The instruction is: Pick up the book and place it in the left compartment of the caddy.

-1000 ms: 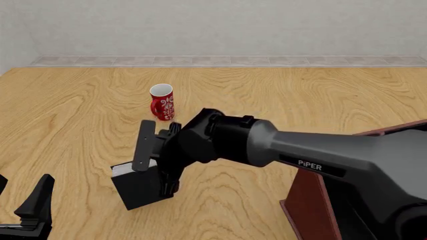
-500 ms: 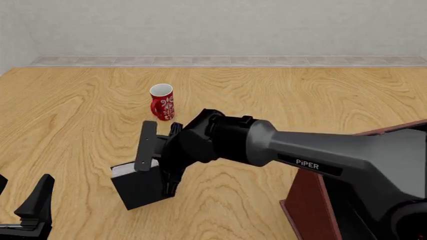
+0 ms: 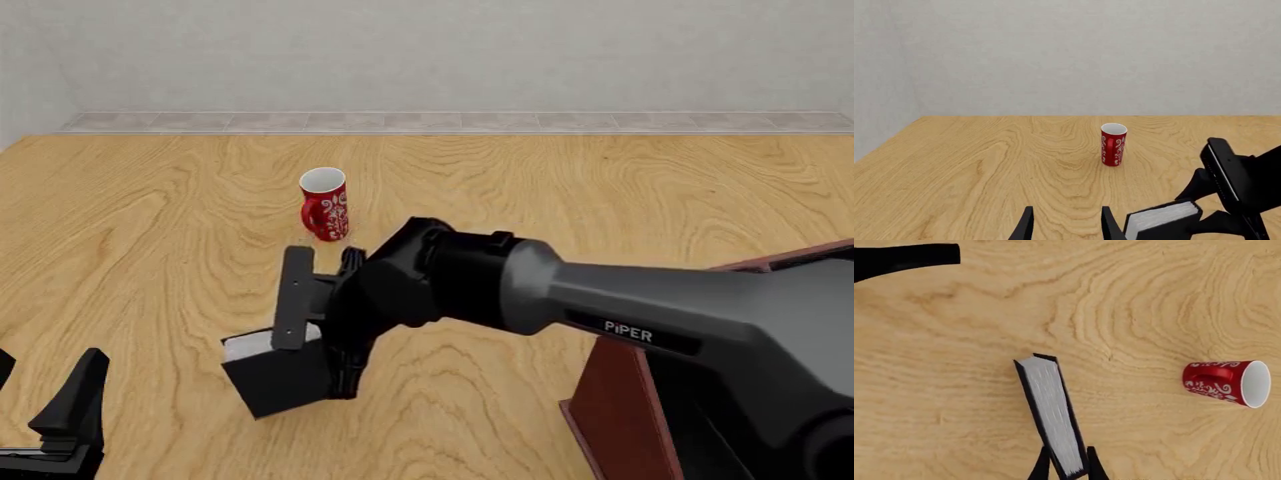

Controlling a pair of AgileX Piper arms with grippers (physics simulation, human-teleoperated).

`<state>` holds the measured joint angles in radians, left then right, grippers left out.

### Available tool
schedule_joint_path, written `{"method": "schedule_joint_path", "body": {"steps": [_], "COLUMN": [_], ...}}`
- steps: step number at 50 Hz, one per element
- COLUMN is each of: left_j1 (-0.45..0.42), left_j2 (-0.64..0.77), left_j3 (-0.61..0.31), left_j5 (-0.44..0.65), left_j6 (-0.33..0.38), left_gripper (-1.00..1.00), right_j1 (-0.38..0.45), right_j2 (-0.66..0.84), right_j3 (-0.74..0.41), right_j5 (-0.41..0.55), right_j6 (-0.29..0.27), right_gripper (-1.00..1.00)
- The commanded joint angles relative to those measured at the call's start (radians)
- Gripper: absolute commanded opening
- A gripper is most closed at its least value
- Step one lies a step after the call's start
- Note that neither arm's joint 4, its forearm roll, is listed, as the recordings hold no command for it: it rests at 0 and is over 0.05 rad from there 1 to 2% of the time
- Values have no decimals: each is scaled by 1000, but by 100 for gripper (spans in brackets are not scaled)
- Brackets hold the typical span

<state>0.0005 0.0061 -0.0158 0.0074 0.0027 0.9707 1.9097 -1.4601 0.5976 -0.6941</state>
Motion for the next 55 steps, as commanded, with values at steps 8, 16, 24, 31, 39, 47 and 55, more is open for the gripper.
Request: {"method": "schedule_joint_path", "body": {"steps": [8, 16, 24, 31, 39, 47, 55], "left_j1": [0, 0, 0, 0, 0, 0, 0], "left_j2": [-2, -2, -2, -2, -2, -2, -2], "left_j3": [0, 0, 0, 0, 0, 0, 0], "left_j5": [1, 1, 1, 1, 1, 1, 1], "left_j6": [0, 0, 0, 0, 0, 0, 0], "left_gripper": [100, 100, 100, 100, 100, 100, 100], "right_j1": [-23, -33, -39, -28, -36, -49, -44], "right_j2": [-79, -122, -165, -205, -255, -292, -326], "right_j3": [5, 7, 1, -26, -46, -63, -115], "right_j5": [46, 73, 104, 142, 186, 232, 290], "right_j6": [4, -11, -14, 35, 87, 112, 189], "right_gripper": [-100, -100, -100, -100, -100, -100, -100]}}
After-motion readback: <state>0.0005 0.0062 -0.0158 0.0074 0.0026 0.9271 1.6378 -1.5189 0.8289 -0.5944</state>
